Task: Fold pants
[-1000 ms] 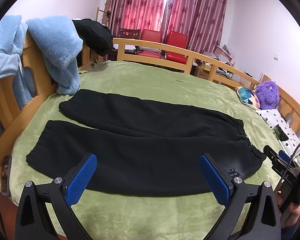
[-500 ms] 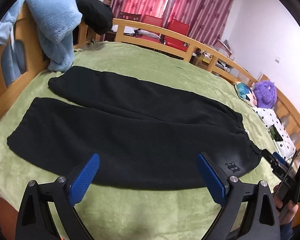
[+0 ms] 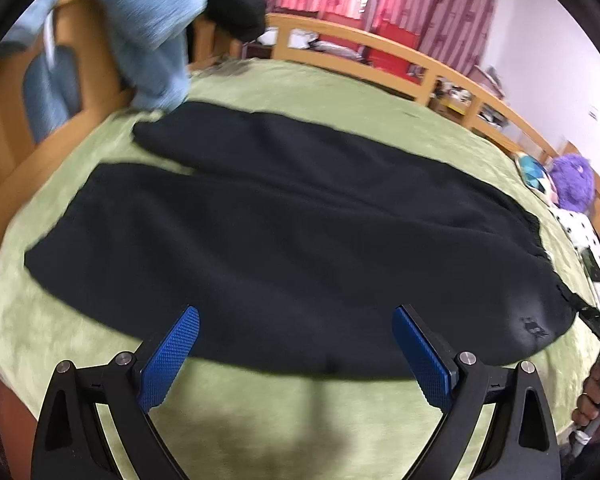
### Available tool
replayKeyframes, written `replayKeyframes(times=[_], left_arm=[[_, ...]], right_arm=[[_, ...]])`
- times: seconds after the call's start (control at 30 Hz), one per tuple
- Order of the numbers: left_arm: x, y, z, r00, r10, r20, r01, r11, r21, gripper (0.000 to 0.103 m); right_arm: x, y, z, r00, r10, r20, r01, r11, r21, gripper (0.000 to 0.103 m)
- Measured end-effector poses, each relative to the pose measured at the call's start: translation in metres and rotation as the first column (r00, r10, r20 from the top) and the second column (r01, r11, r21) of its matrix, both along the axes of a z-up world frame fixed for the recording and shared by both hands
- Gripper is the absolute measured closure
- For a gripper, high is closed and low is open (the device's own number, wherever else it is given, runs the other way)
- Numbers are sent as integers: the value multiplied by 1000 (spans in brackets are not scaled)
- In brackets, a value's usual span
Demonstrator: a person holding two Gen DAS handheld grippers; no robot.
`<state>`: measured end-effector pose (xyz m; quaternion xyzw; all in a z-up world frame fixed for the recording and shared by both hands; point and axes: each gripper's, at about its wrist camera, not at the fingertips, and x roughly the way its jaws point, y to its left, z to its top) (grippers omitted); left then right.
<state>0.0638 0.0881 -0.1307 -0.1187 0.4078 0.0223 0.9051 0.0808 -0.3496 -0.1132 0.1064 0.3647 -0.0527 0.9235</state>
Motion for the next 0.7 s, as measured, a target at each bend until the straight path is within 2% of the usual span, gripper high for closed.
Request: replayKeyframes(times=[0.17,0.33,0.53,0.7], left_arm=[[-3,42,-25,991,124,-56,-127,990,-60,6],[-8,71,-41,973,218,-79,-226,969,-103,6],[-12,68,-71,970,205,-127,-219,970,-104,6],[-11,81,-75,967,237,-94,-250,956,-153,6]], right_arm=[[0,-28,-14,998,-40,-43,41,999,21,30],[-5,-49,-41,991,-70,-112,69,998,-11,29],[-8,-76,-64,983,-89,-159,105,989,99,29],[3,-92,-84,981,-100,-168,132,972,194,26]])
